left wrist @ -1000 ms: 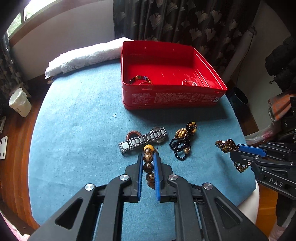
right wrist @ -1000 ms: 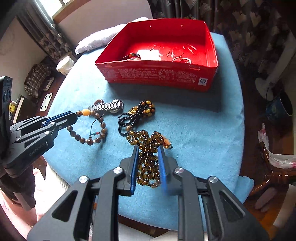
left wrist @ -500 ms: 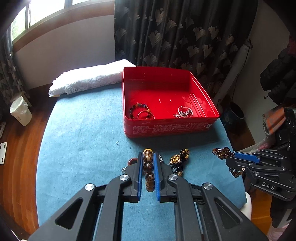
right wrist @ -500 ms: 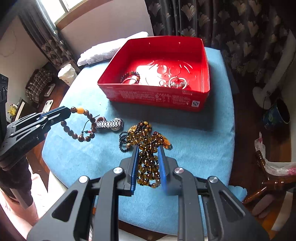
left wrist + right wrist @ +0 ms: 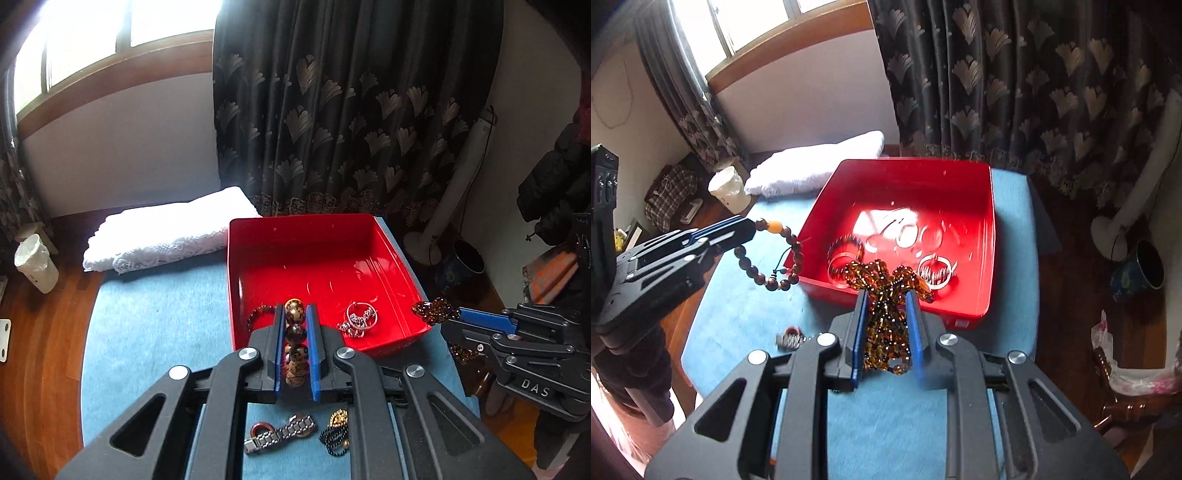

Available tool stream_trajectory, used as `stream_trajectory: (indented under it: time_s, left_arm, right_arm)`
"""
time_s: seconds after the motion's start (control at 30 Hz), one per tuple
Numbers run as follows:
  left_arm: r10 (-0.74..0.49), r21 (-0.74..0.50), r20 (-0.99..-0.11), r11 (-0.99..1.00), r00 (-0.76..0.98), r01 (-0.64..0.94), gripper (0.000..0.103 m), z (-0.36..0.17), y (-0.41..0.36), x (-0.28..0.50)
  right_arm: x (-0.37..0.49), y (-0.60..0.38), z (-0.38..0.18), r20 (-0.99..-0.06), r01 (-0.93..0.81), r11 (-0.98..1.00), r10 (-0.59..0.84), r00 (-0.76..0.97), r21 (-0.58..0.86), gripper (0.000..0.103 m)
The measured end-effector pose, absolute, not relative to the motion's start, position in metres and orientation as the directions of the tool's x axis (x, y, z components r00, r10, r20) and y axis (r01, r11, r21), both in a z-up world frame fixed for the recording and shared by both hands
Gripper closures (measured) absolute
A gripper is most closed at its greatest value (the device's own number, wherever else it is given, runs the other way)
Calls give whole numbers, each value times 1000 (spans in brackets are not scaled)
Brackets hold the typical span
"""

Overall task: Organize jewelry
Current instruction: 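Carry the necklace with the right tool into the red tin while the left tool drops the bracelet there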

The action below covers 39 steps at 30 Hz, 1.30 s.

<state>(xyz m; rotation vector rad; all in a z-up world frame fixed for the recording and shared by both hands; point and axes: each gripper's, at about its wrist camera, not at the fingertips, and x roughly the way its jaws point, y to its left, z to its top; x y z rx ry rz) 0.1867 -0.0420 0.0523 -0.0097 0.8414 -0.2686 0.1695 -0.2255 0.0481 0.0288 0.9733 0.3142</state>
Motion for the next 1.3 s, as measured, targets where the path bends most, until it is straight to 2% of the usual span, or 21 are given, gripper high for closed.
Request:
stream_trajectory:
  time_s: [0.4,0.43,0.47,0.5,0.67,0.77,1.03,1.17,1.3]
  left_arm:
    - [-242,-132,-803,963,544,234,92,-8,-57,249]
    - [-241,-134,-810,964,535,230,92,-13,-58,252]
    - [-240,-137,-817,964,525,227,92,-19,-59,255]
    - [-238,-140,-824,965,514,222,92,-25,-59,258]
    - [-253,-159,-840,961,481,227,91,-40,-60,266]
    - [-256,-161,-835,960,487,228,77,-39,-58,263]
    - [-245,-135,-807,962,537,236,76,-17,-45,237]
    - [-226,-101,-782,966,581,239,75,-1,-34,212]
    - [-225,-82,-769,963,598,257,75,5,-24,185]
  right_arm:
    - [244,-222,-20,-866,-213,963,246,435,166,84]
    - [246,-222,-26,-868,-209,964,243,434,165,85]
    - [249,-221,-28,-869,-207,964,243,432,166,93]
    - [251,-222,-29,-869,-207,963,247,429,172,93]
    - [259,-222,-35,-875,-198,964,249,416,180,90]
    - [256,-224,-32,-872,-193,966,241,426,172,90]
    - [232,-229,-18,-863,-184,966,246,442,181,89]
    - [209,-228,-13,-860,-189,965,250,445,182,82]
    - [186,-227,-15,-867,-185,964,254,430,191,82]
